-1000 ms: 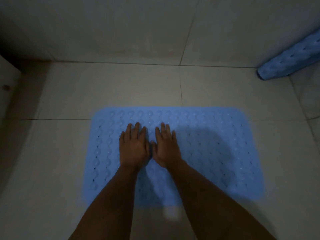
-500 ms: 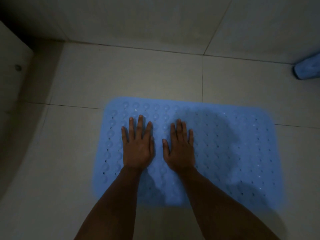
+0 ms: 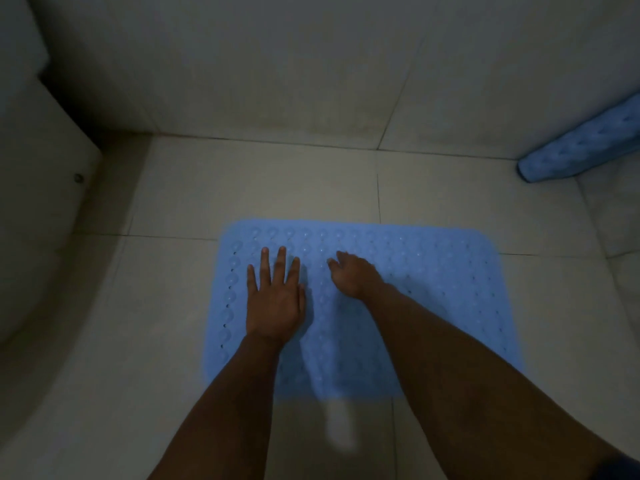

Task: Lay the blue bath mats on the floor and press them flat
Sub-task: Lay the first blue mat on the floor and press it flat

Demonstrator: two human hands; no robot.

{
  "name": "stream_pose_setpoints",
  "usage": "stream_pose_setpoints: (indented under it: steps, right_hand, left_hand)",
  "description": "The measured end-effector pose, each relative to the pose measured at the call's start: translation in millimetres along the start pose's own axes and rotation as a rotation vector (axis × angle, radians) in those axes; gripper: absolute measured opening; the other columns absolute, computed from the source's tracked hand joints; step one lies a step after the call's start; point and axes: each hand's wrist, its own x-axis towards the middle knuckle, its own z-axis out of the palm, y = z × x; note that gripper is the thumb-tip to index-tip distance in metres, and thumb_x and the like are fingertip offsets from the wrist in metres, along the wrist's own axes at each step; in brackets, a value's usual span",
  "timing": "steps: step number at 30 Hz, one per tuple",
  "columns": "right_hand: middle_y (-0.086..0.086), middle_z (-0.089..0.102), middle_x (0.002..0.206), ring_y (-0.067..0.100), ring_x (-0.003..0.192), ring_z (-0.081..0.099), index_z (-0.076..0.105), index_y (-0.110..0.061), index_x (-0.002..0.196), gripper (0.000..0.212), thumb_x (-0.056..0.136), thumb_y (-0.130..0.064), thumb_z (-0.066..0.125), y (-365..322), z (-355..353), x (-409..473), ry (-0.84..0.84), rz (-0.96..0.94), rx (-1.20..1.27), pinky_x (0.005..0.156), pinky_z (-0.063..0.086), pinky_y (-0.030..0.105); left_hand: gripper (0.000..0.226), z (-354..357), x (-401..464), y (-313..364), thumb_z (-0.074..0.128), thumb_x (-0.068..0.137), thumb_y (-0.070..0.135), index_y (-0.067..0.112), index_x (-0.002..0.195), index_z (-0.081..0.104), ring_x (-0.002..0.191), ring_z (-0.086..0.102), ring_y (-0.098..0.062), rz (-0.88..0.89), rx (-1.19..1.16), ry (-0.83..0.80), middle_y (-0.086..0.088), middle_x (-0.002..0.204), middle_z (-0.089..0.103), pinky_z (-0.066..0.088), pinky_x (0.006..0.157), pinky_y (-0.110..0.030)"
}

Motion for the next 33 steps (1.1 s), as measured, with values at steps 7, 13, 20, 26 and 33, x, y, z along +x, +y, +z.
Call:
stream_pose_setpoints:
  steps: [7, 13, 20, 26, 33]
  right_hand:
    - [0.012, 0.039, 0.158, 0.032, 0.151, 0.026, 0.050, -0.014, 0.145, 0.046, 0.105, -0.034, 0.040, 28, 3, 3, 0.303, -0.093, 0.128, 0.121, 0.026, 0.052]
    - [0.011, 0.045, 0.155, 0.033, 0.150, 0.028, 0.059, -0.019, 0.137, 0.050, 0.101, -0.046, 0.038, 58, 21, 13, 0.450, -0.195, 0.042, 0.118, 0.030, 0.054]
    - [0.007, 0.037, 0.160, 0.032, 0.153, 0.021, 0.058, -0.022, 0.135, 0.043, 0.101, -0.039, 0.038, 69, 32, 22, 0.574, -0.216, -0.027, 0.119, 0.025, 0.057]
    - [0.006, 0.031, 0.163, 0.029, 0.155, 0.014, 0.056, -0.024, 0.138, 0.051, 0.102, -0.047, 0.029, 60, 38, 26, 0.610, -0.178, 0.007, 0.122, 0.016, 0.058]
    - [0.007, 0.031, 0.163, 0.028, 0.155, 0.013, 0.058, -0.026, 0.136, 0.053, 0.100, -0.051, 0.029, 52, 41, 6, 0.563, -0.133, 0.012, 0.122, 0.011, 0.058]
  left_hand:
    - [0.067, 47, 24, 30, 0.023, 0.103, 0.048, 0.013, 0.157, 0.042, 0.158, 0.013, -0.041, 0.061, -0.050, -0.063, -0.015, 0.168, 0.027, 0.021, 0.124, -0.064]
    - [0.077, 93, 38, 37, 0.028, 0.105, 0.060, 0.012, 0.164, 0.021, 0.161, 0.000, -0.035, 0.143, -0.004, -0.030, -0.016, 0.173, 0.010, 0.007, 0.127, -0.062]
    - [0.085, 89, 39, 38, 0.027, 0.103, 0.066, 0.010, 0.165, 0.013, 0.161, -0.005, -0.031, 0.129, -0.016, -0.037, -0.015, 0.173, 0.002, 0.007, 0.127, -0.060]
    - [0.085, 88, 39, 36, 0.024, 0.103, 0.067, 0.011, 0.166, 0.009, 0.161, -0.008, -0.030, 0.129, -0.006, -0.068, -0.015, 0.174, -0.002, 0.006, 0.128, -0.060]
    - [0.097, 77, 41, 33, 0.029, 0.091, 0.073, 0.013, 0.166, 0.013, 0.161, -0.009, -0.029, 0.147, -0.122, -0.169, -0.013, 0.174, 0.000, -0.001, 0.129, -0.057]
